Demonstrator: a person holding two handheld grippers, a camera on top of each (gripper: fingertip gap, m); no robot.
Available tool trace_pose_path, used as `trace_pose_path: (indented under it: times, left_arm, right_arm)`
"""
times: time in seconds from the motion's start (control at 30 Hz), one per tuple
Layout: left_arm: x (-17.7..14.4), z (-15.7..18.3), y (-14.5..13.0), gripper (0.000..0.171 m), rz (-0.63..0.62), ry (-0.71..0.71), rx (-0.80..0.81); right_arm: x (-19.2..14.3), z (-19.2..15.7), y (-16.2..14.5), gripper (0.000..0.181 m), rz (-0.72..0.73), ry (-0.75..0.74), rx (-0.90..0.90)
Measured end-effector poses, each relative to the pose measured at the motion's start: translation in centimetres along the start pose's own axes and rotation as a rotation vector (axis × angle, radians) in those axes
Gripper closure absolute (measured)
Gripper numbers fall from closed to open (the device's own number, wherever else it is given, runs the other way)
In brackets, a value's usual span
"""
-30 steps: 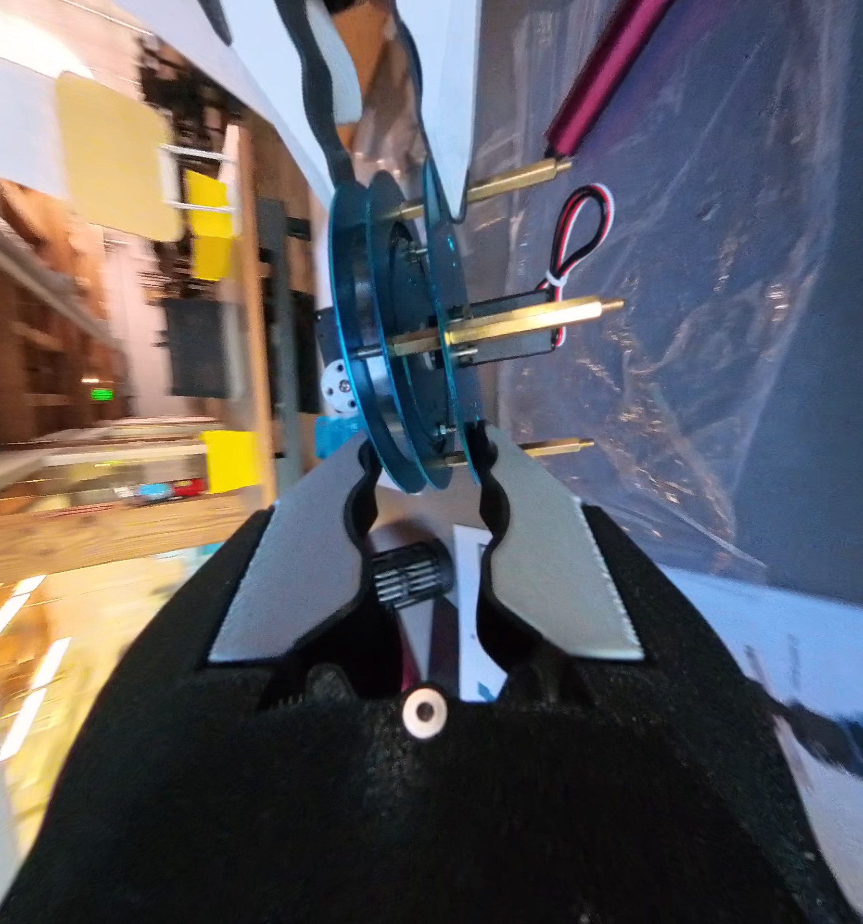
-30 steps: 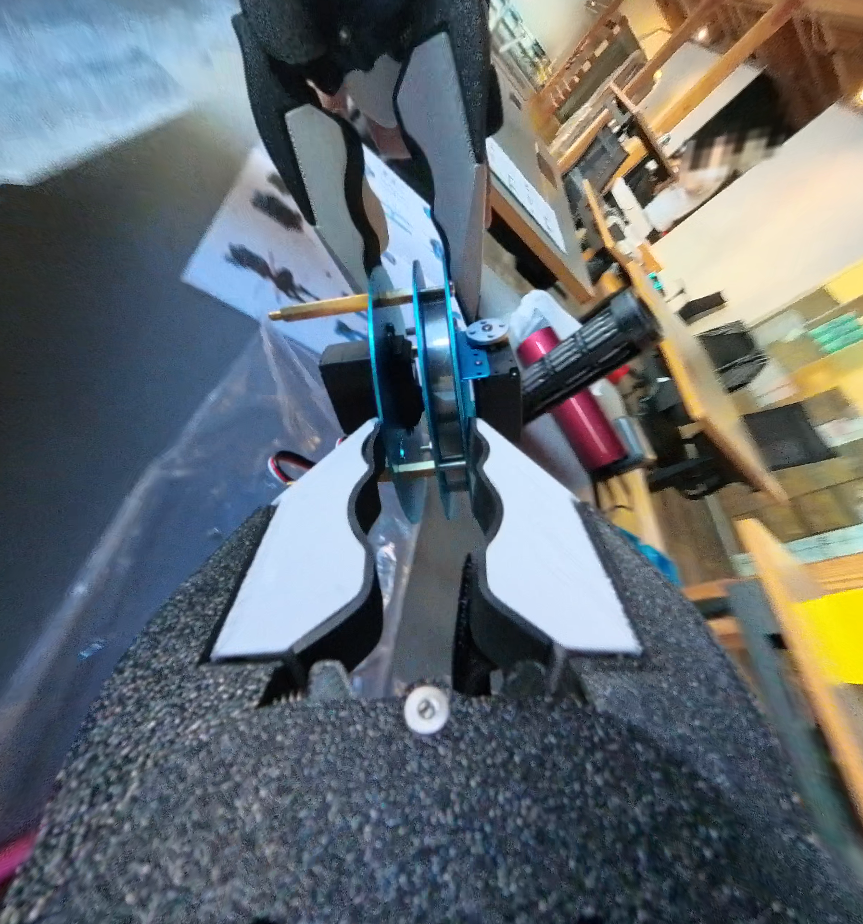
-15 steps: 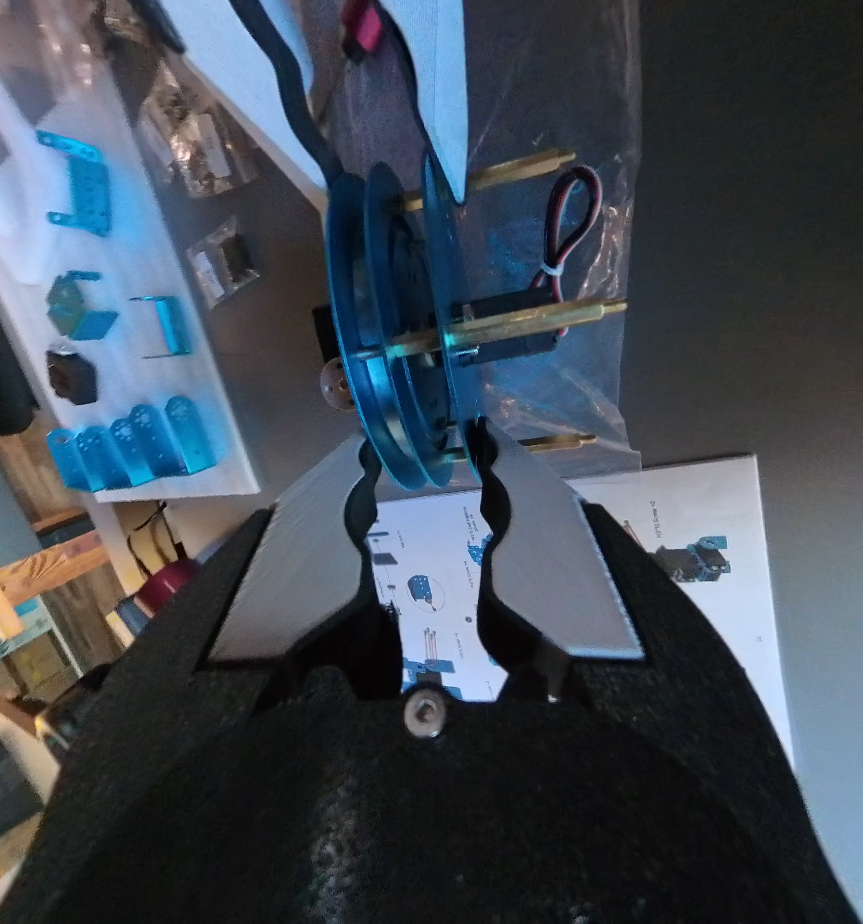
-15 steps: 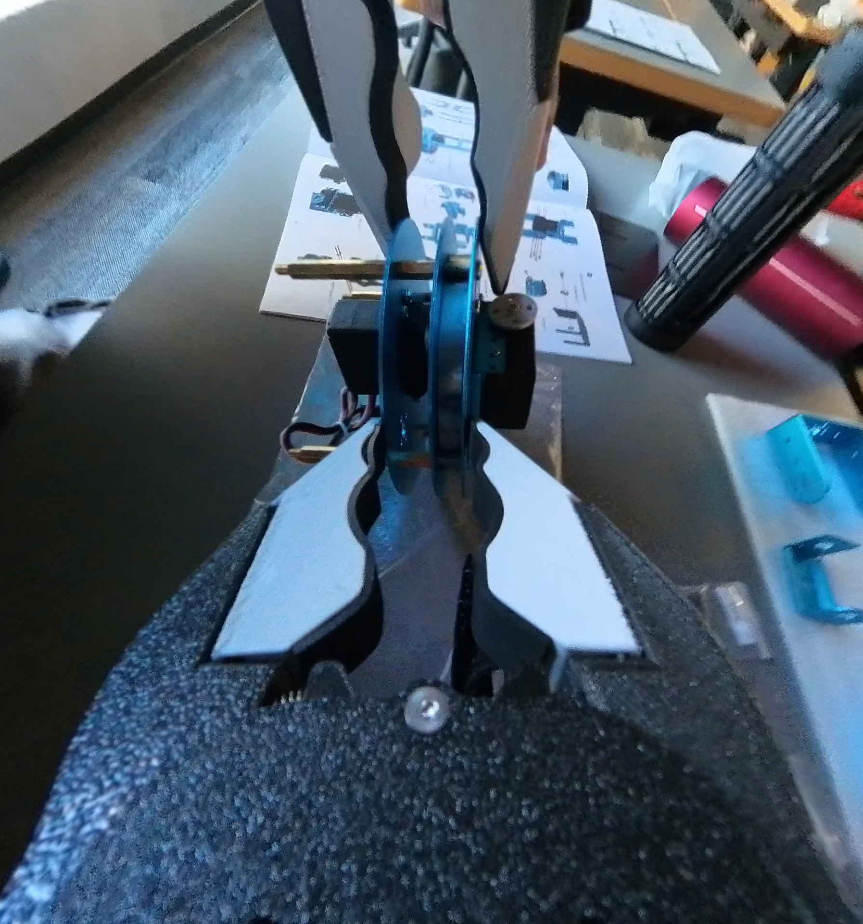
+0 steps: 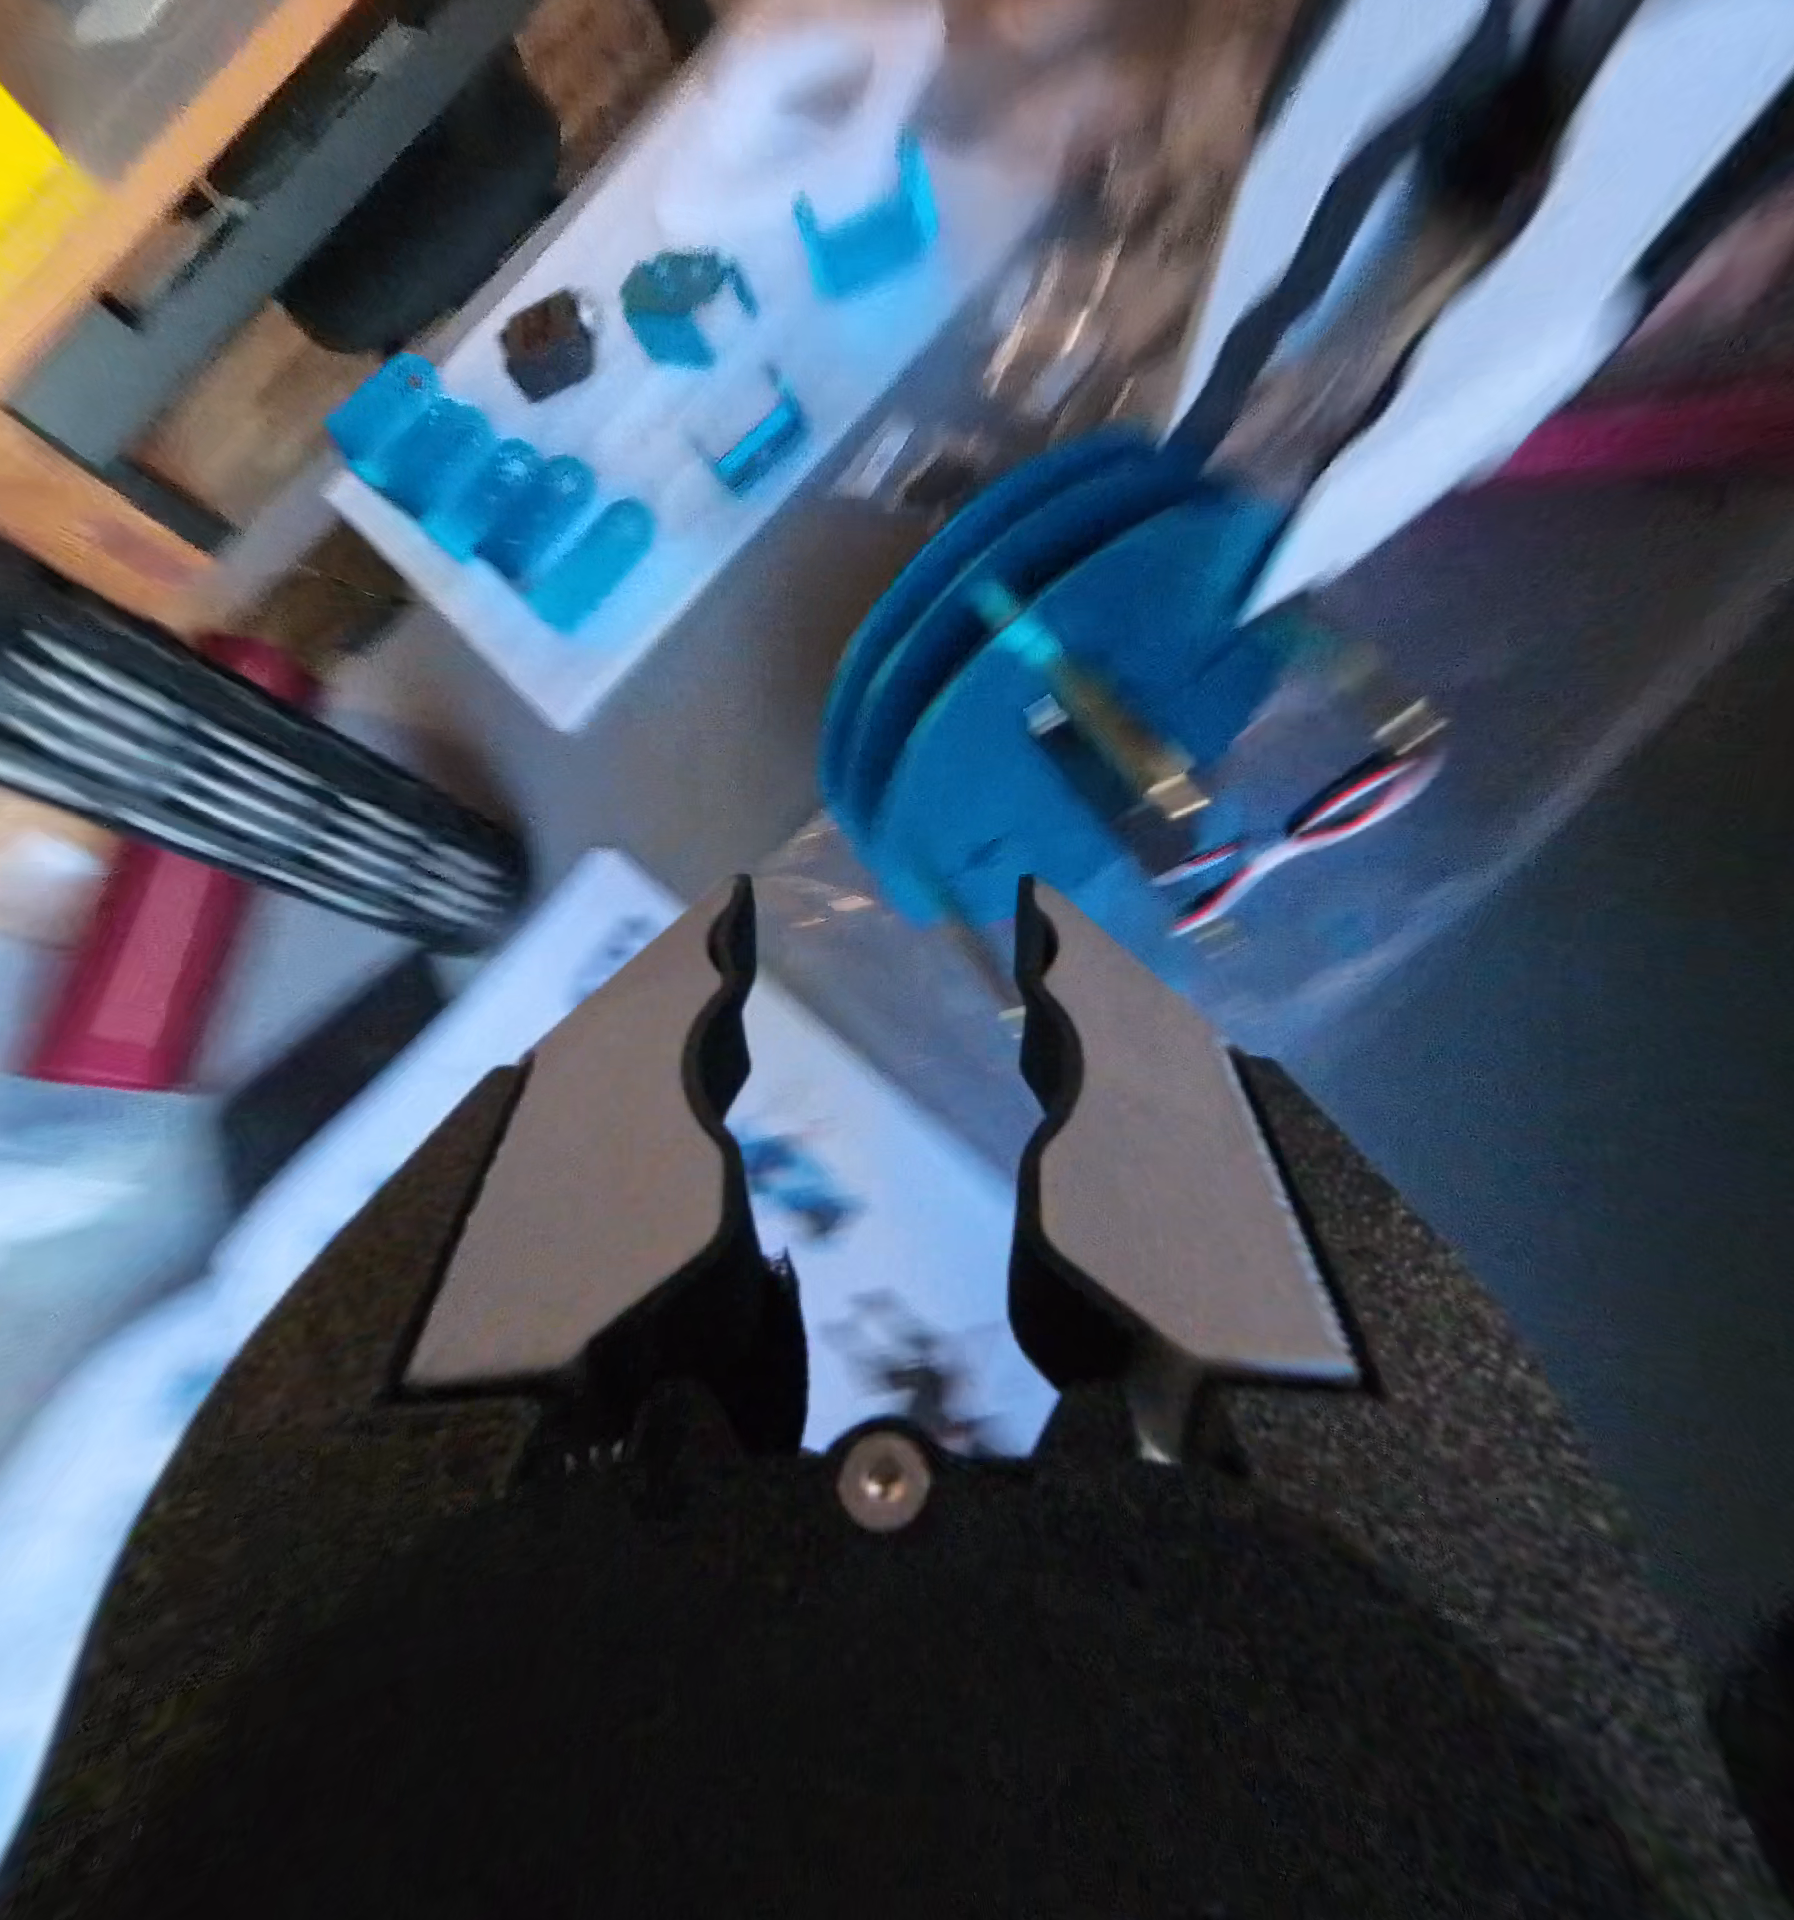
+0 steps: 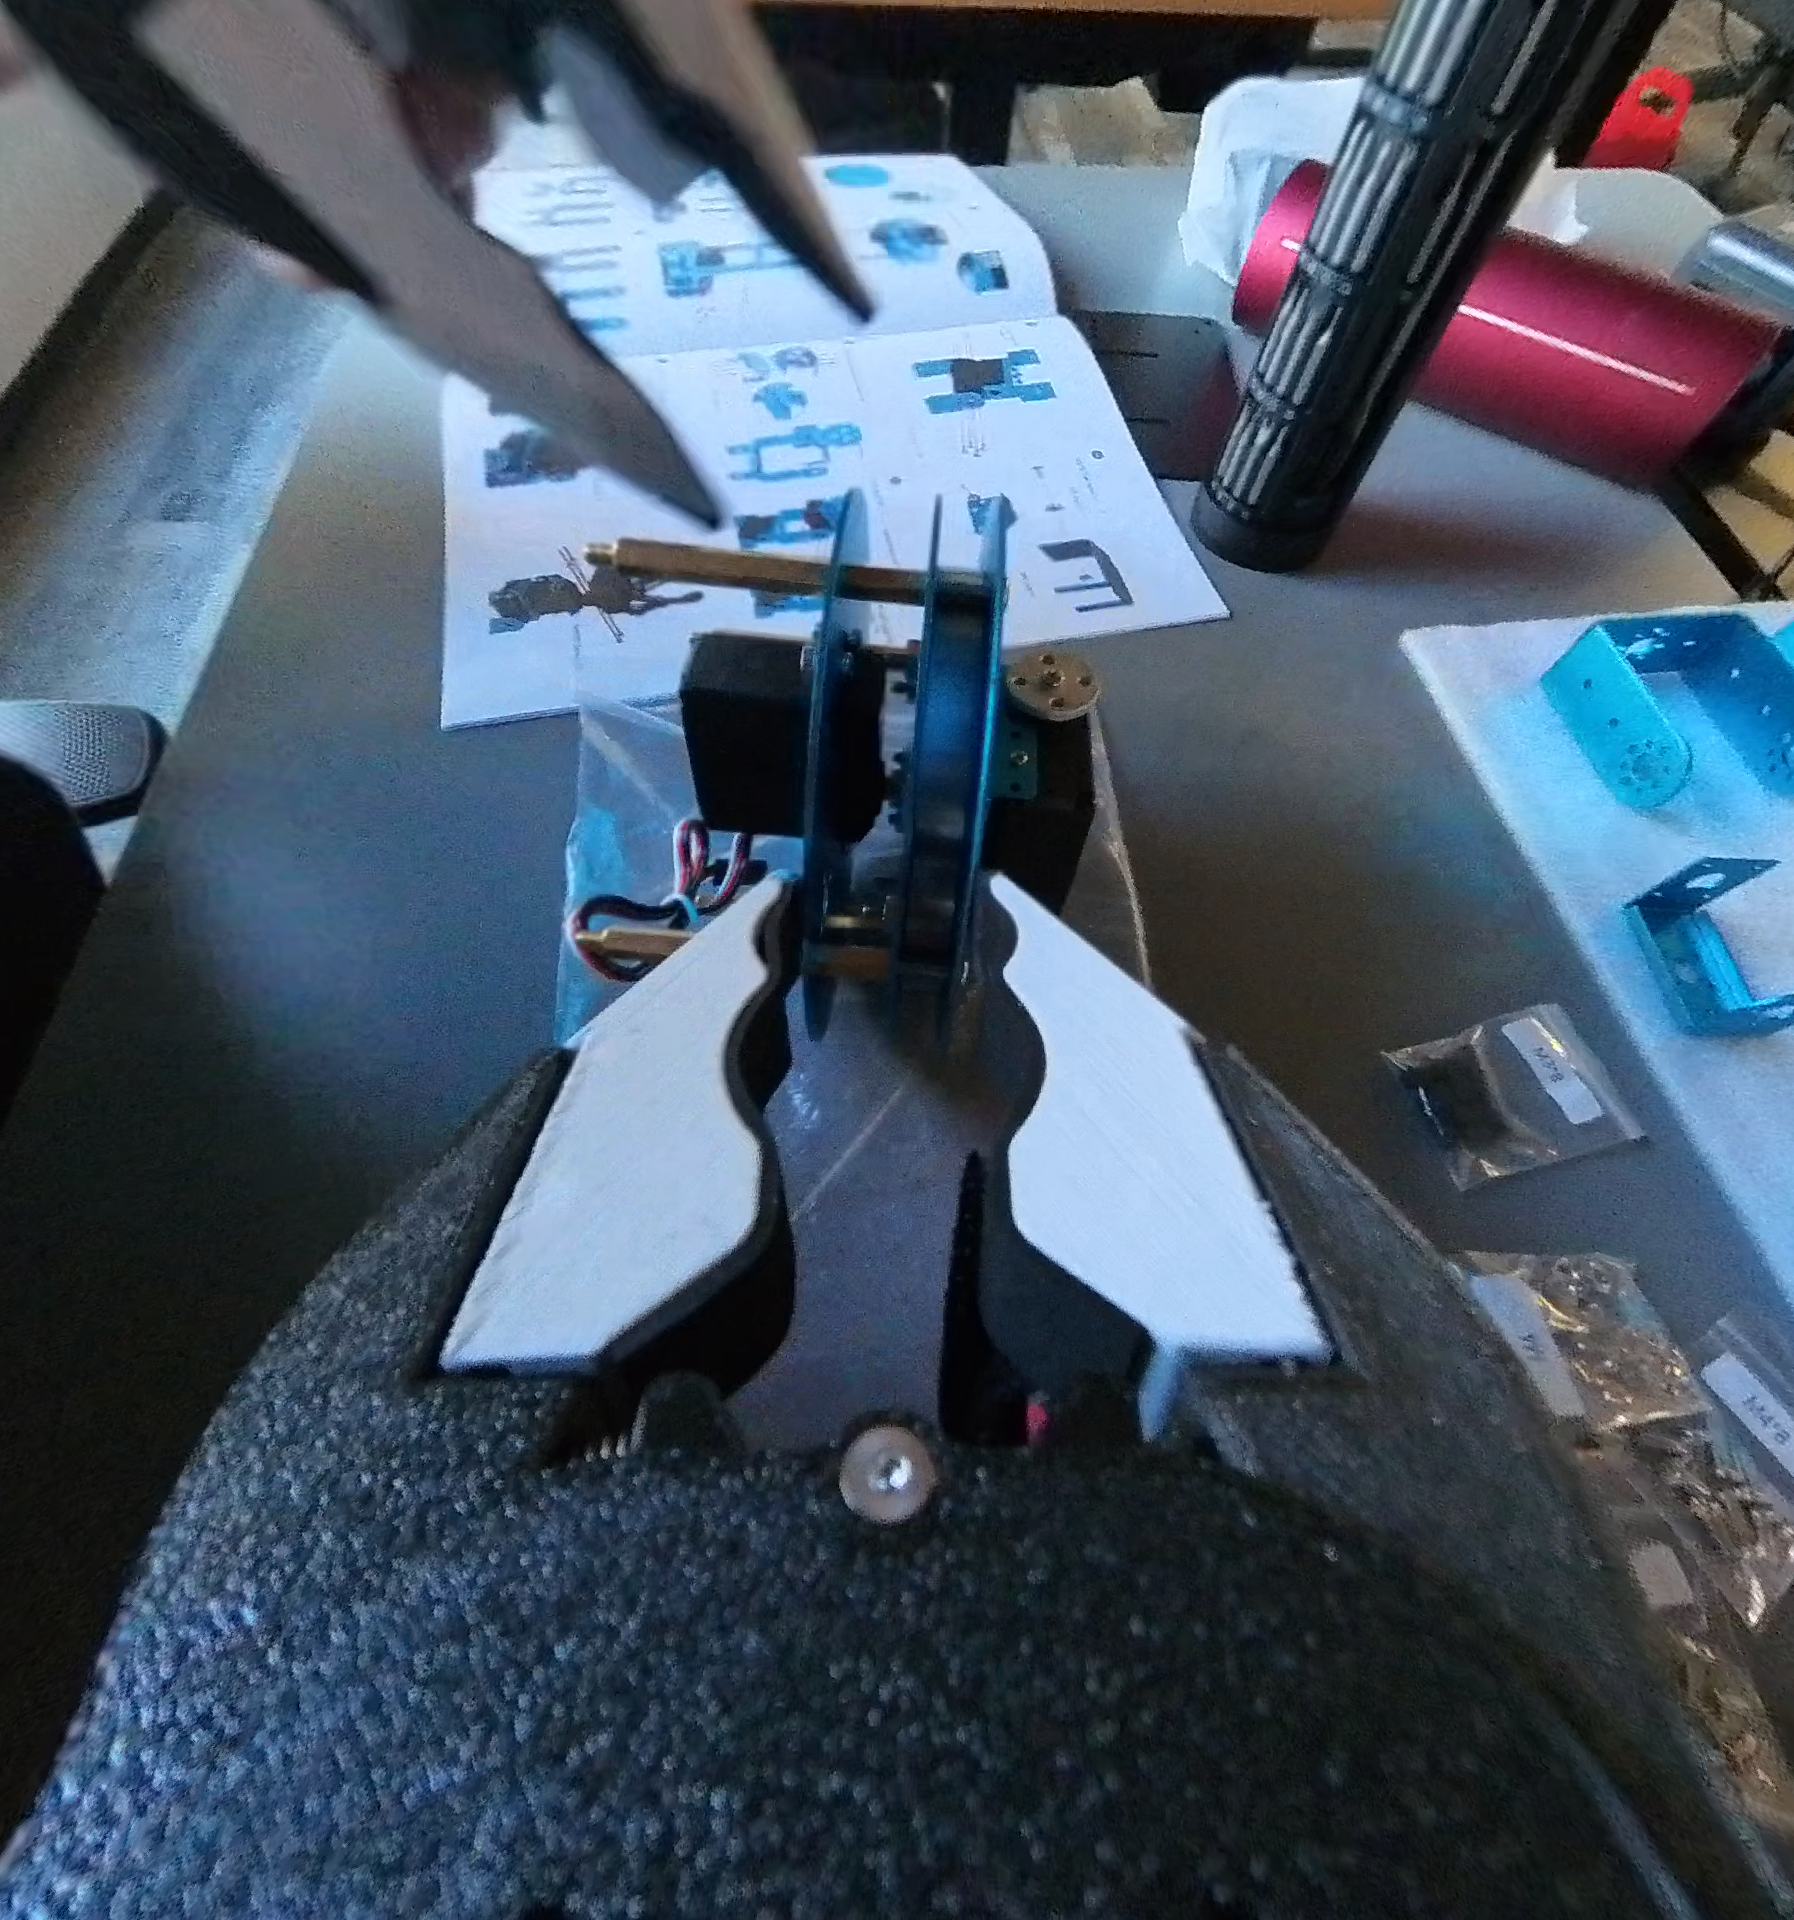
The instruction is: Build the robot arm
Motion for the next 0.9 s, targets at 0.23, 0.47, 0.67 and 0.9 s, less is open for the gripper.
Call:
trace_pose_path:
  times: [0.23, 0.47, 0.67, 0.9]
  left_arm:
    - [0.7, 4.2, 0.0, 0.149, 0.146, 0.061, -0.318]
    - [1.4, 0.5, 0.5, 0.166, 0.199, 0.003, -0.209]
    - [2.7, 0.5, -0.1, 0.171, 0.218, -0.180, -0.136]
    - [-0.7, 1.0, -2.4, 0.148, 0.407, -0.232, -0.280]
  right_arm:
    - [-0.3, -2.4, 0.6, 0.147, -0.042, -0.062, 0.062]
    - [0.2, -7.1, 1.7, 0.145, -0.004, 0.024, -0.012]
    - [1.4, -7.5, 2.8, 0.145, 0.027, 0.026, -0.083]
    - [1.7, -5.8, 2.8, 0.144, 0.011, 0.003, -0.063]
Point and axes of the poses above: each gripper's, where its closed fingertips meet, x out along the fingers, y out of its top, z = x × y across the jaws, the point moved 4 cm from there along -x, back along the fingers, and after that the axes turned 7 degrees about -x, right-handed, at the moved point
